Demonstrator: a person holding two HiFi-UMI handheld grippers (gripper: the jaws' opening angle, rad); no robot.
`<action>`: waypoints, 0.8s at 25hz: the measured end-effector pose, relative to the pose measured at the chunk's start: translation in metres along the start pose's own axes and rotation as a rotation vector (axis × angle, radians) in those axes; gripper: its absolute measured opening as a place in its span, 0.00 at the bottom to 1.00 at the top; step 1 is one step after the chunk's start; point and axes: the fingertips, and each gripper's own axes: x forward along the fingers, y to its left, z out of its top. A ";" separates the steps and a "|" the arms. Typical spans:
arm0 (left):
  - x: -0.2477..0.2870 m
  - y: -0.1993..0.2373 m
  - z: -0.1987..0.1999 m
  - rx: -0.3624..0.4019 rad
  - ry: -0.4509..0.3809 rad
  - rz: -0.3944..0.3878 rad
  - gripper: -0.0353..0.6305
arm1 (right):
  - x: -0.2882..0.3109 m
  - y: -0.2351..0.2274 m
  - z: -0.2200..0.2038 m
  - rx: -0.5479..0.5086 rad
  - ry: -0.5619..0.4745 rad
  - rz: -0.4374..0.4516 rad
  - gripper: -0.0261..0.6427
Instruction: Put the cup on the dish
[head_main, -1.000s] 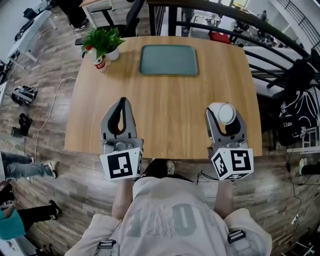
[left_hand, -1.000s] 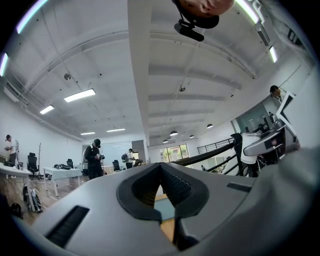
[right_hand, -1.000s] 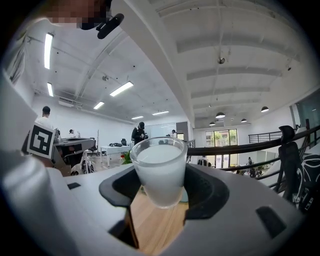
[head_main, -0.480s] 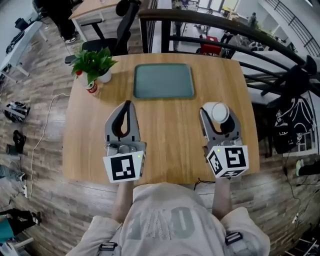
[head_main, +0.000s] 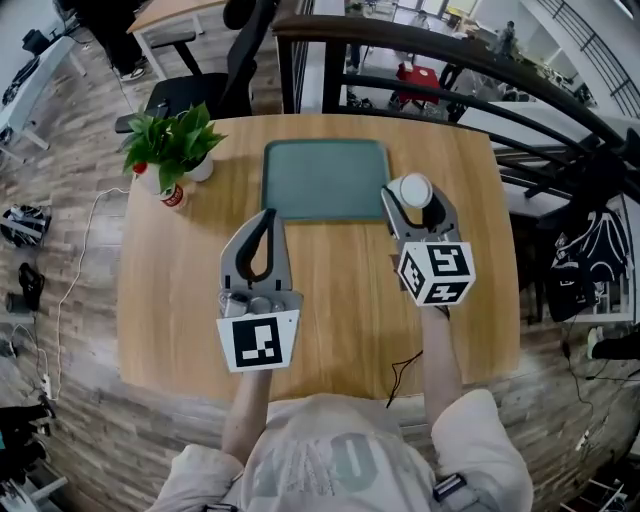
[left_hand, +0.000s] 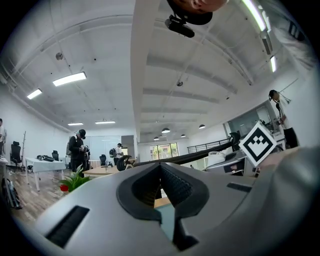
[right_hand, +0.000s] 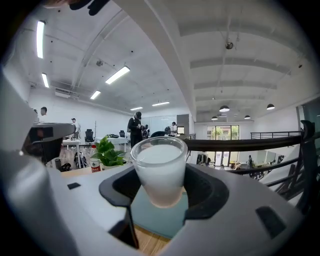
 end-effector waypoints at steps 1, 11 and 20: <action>0.006 0.001 -0.005 -0.007 0.009 0.000 0.06 | 0.014 -0.006 -0.005 0.010 0.012 -0.003 0.44; 0.061 0.030 -0.072 -0.056 0.129 0.033 0.06 | 0.155 -0.039 -0.075 0.034 0.162 -0.019 0.44; 0.082 0.042 -0.120 -0.075 0.217 0.055 0.06 | 0.224 -0.052 -0.129 0.056 0.273 -0.044 0.44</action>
